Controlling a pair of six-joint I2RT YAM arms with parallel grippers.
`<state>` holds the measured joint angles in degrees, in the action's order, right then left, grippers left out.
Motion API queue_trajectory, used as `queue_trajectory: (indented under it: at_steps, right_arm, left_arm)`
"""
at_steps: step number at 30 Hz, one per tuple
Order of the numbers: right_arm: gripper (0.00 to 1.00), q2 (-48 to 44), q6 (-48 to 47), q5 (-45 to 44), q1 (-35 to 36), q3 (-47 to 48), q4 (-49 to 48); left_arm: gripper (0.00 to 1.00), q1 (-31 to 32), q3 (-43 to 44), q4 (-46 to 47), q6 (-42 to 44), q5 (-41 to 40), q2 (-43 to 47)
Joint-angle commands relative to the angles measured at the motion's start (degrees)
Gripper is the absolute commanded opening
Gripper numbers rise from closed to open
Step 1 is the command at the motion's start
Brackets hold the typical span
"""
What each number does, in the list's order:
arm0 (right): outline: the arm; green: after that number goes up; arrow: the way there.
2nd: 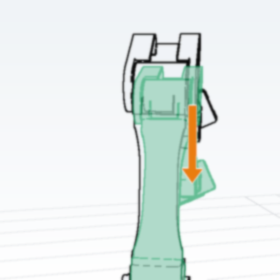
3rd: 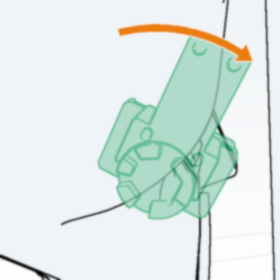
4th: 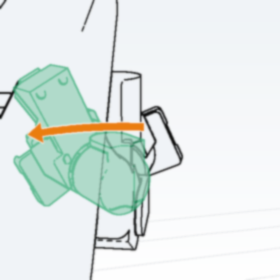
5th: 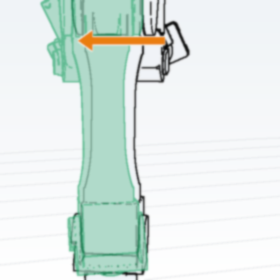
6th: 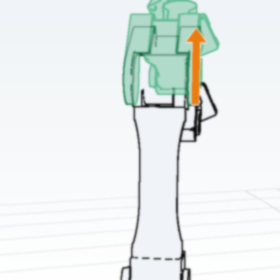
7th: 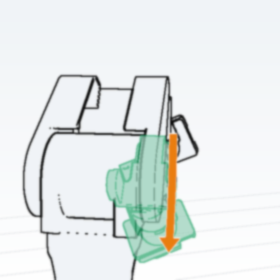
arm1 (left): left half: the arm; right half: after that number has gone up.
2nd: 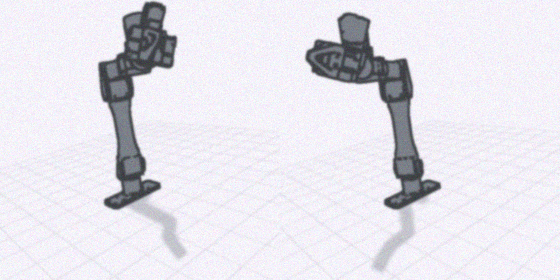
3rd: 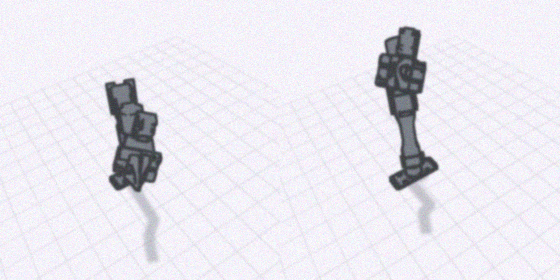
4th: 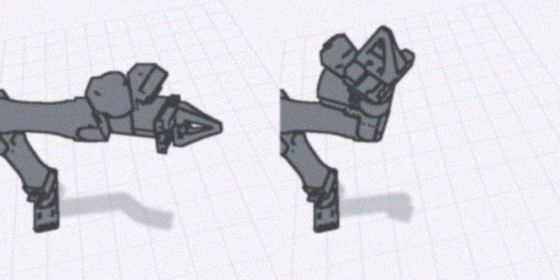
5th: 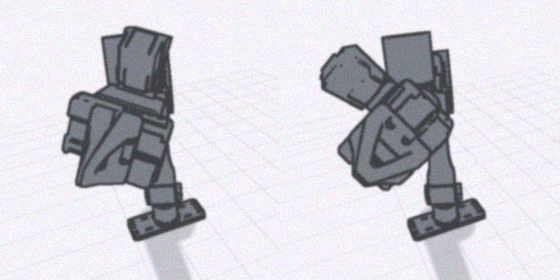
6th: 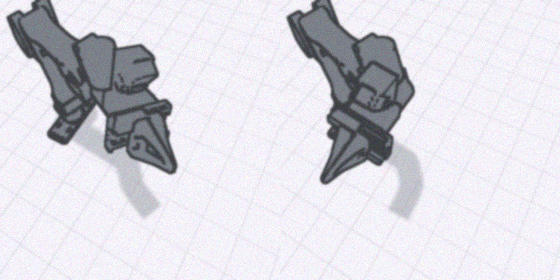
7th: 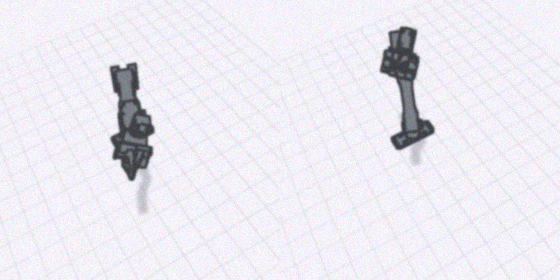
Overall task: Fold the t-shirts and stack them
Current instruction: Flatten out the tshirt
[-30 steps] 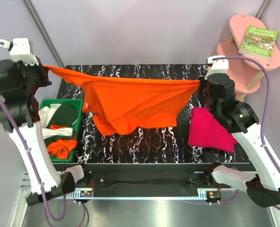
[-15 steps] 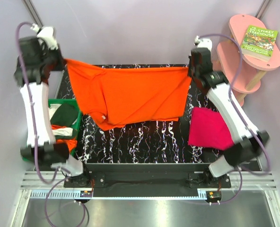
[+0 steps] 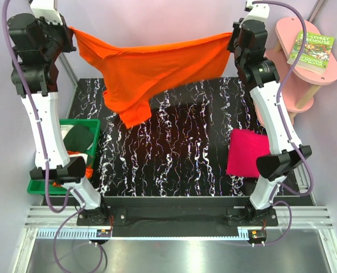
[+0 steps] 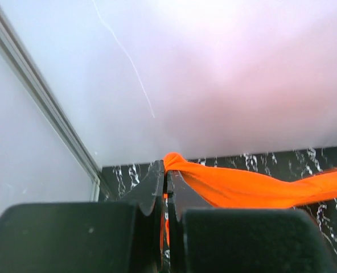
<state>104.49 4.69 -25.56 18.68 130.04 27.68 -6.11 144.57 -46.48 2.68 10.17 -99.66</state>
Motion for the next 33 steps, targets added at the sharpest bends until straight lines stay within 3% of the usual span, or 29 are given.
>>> queue_trajectory:
  at_steps: [1, 3, 7, 12, 18, 23, 26, 33]
  right_arm:
    - [0.0, -4.8, -0.4, 0.6, -0.3, -6.9, -1.6]
    - [0.0, -9.5, -1.6, 0.4, 1.0, -15.2, -3.1]
    - [0.0, -20.6, -4.4, -3.1, 5.5, -30.2, -5.6]
    - [0.0, -35.6, -11.2, -11.5, 16.4, -37.9, -4.6]
    - [0.0, -39.8, -15.1, -18.4, 24.6, -30.4, -1.3]
    - [0.0, -38.8, -14.6, -18.4, 25.4, -27.6, -1.4]
    - [0.0, -37.8, -15.2, -19.3, 25.3, -29.9, -2.7]
    - [0.0, -36.5, -11.3, -16.9, 21.4, -43.1, -7.9]
  left_arm:
    - [0.0, 0.1, -8.6, 4.1, -0.7, -2.2, 6.1]
    - [0.0, 0.0, -14.2, 5.5, -0.6, -1.6, 12.5]
    - [0.0, 0.0, -33.4, 9.7, -0.9, 1.2, 27.6]
    - [0.0, 0.1, -35.6, 4.6, -0.8, 2.4, 41.2]
    - [0.0, 0.1, -20.7, -3.8, -1.0, 1.4, 43.0]
    - [0.0, 0.1, -20.0, -5.9, -1.4, 1.1, 44.2]
    - [0.0, 0.1, -24.4, -5.4, -1.4, 0.5, 45.6]
    - [0.0, 0.1, -49.0, 2.2, -0.3, 0.0, 49.6]
